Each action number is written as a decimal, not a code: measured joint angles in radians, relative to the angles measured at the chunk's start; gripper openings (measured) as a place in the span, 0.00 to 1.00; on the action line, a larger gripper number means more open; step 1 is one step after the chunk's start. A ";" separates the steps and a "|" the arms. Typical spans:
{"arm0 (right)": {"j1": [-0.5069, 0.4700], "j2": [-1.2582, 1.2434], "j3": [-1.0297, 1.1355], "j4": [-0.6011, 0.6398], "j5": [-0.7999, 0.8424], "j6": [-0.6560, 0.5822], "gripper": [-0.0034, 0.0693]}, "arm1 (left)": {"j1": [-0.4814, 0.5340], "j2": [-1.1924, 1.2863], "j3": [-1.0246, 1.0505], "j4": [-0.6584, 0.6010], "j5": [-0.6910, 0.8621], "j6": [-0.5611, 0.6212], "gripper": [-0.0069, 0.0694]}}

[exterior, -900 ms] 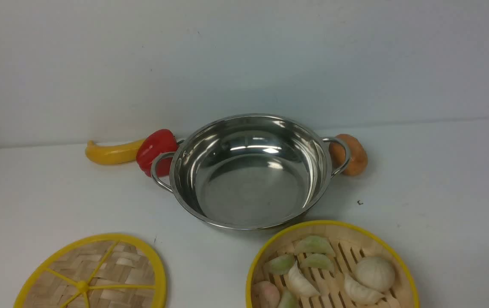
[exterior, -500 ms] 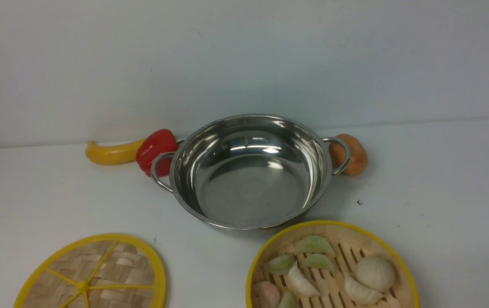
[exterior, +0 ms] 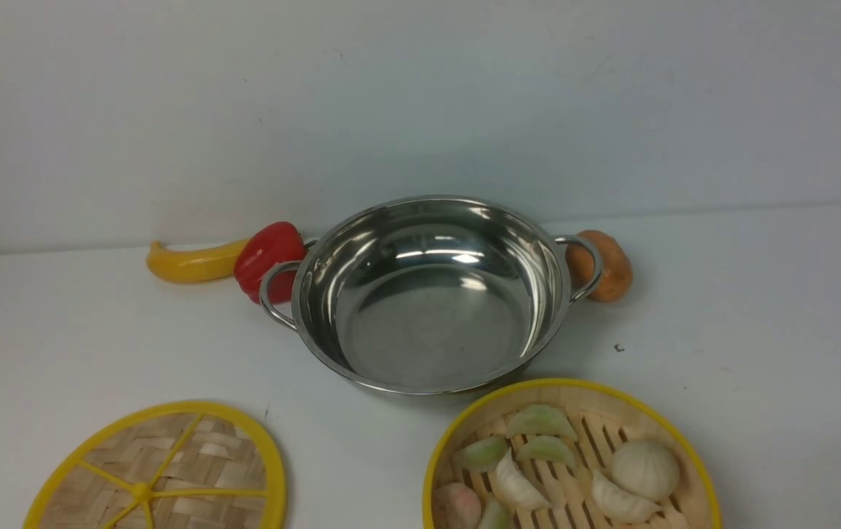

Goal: Place the steamer in the pot on the white table, and put the lid on the steamer.
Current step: 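Reach for and grasp the rim of the bamboo steamer holding the buns with the right gripper, then place the bamboo steamer basket of food into the steel pot with the right gripper, then grasp the bamboo steamer lid lying on the table by its centre knob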

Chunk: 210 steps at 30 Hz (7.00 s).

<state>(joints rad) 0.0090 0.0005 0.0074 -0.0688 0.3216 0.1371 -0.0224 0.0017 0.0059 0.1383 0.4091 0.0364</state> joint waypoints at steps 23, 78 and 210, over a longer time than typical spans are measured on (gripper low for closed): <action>0.000 0.000 0.001 0.785 -0.248 0.200 0.39 | 0.000 -0.002 0.000 -1.012 -0.224 -0.233 0.34; 0.463 1.559 -0.906 0.086 0.589 0.097 0.39 | 0.001 1.166 -0.803 0.023 0.502 -0.137 0.41; 0.231 1.757 -2.215 0.231 0.904 -0.189 0.66 | 0.001 1.435 -0.806 -0.149 0.321 -0.119 0.50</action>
<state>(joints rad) 0.2401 1.7576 -2.2072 0.1626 1.2252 -0.0519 -0.0210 1.4370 -0.7999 -0.0109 0.7302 -0.0821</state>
